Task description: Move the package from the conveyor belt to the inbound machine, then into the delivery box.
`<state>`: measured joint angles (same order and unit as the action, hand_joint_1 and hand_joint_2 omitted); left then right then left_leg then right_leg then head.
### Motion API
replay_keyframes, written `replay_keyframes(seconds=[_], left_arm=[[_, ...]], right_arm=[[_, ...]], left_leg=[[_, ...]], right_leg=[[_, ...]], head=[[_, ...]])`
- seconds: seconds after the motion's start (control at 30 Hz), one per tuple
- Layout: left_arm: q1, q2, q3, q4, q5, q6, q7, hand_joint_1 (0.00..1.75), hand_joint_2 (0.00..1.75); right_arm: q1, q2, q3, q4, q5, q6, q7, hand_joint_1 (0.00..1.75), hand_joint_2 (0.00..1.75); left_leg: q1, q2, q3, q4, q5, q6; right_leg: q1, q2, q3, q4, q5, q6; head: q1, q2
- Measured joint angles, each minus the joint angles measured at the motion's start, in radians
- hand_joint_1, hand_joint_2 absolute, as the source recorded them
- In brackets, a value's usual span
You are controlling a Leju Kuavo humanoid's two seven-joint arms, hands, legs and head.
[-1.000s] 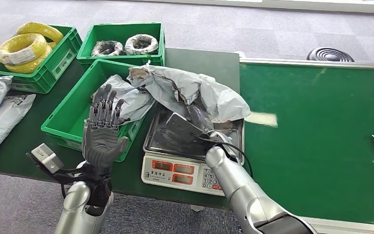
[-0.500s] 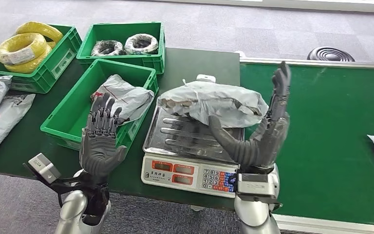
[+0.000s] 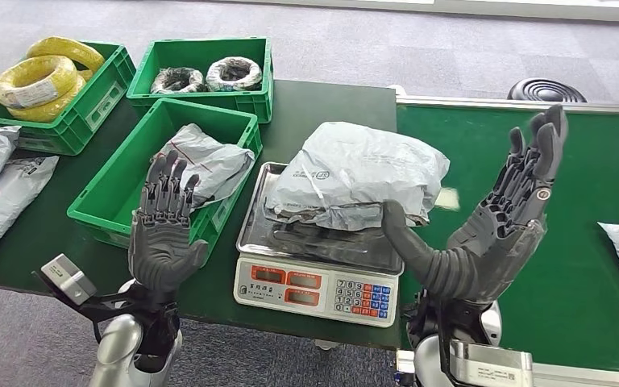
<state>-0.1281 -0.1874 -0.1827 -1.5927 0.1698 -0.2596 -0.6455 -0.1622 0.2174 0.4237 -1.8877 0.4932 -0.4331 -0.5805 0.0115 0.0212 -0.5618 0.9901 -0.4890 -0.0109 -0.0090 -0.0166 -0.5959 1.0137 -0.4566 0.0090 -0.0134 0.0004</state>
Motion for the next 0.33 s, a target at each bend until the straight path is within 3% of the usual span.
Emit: replay_keyframes(seconds=[0.2,0.33], left_arm=[[-0.023,-0.004,0.000,0.002,-0.006,0.003,0.007,0.00,1.75],[-0.045,-0.011,0.000,0.005,-0.103,0.103,0.016,0.00,1.75]], right_arm=[[0.008,0.000,-0.008,-0.019,0.011,-0.002,0.002,0.00,1.75],[0.017,0.001,-0.016,-0.030,0.027,-0.008,0.002,0.00,1.75]], left_leg=[[0.000,0.000,0.000,0.000,0.000,0.000],[0.000,0.000,0.000,0.000,0.000,0.000]], right_leg=[[0.000,0.000,0.000,0.000,0.000,0.000],[0.000,0.000,0.000,0.000,0.000,0.000]], head=[[0.000,0.000],[0.000,0.000]])
